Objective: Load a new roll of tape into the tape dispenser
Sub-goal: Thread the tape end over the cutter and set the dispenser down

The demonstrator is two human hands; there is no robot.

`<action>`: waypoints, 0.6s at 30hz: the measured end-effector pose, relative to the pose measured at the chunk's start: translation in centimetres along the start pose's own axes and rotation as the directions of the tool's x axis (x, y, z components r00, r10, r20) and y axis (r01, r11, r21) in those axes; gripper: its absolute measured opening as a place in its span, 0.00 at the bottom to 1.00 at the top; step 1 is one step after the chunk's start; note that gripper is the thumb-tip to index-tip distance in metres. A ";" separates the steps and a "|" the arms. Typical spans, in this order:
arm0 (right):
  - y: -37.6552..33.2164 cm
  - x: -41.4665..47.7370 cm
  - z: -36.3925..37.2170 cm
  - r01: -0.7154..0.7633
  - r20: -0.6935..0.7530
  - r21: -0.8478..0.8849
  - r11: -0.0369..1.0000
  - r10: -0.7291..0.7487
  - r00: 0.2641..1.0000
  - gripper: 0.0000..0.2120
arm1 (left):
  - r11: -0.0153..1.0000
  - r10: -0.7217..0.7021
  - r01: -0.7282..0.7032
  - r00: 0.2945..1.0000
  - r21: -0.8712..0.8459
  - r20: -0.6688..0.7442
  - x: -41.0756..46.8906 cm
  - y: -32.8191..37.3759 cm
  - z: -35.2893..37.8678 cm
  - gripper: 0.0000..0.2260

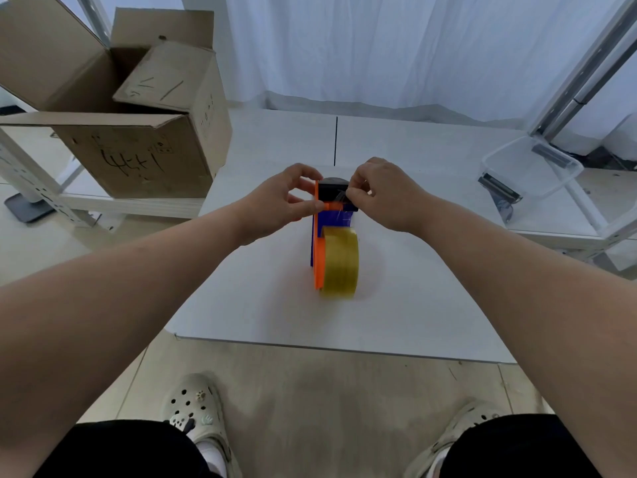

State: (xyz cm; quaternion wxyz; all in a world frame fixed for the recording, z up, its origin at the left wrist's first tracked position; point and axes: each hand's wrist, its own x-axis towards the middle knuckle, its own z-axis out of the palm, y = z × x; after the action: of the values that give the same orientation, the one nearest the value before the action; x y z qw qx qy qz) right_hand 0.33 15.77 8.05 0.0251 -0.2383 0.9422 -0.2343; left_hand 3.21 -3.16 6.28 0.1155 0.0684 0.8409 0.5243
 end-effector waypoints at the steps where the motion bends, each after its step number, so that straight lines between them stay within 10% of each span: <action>1: -0.1 0.0 0.0 -0.001 0.000 -0.010 1.000 0.001 1.000 0.05 | 1.000 0.013 -0.013 1.000 0.009 -0.018 0.0 0.0 0.0 0.19; 18: -2.0 0.2 -0.5 0.066 0.026 -0.088 0.994 -0.064 0.998 0.05 | 0.970 0.157 -0.144 0.986 0.193 -0.053 0.5 0.2 0.5 0.24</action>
State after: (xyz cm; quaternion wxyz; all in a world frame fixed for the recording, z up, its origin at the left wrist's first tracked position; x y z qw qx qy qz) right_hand 0.96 14.33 9.41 0.0177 -0.2726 0.9430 -0.1901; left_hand 2.84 -2.50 6.19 0.0396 0.1249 0.8826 0.4515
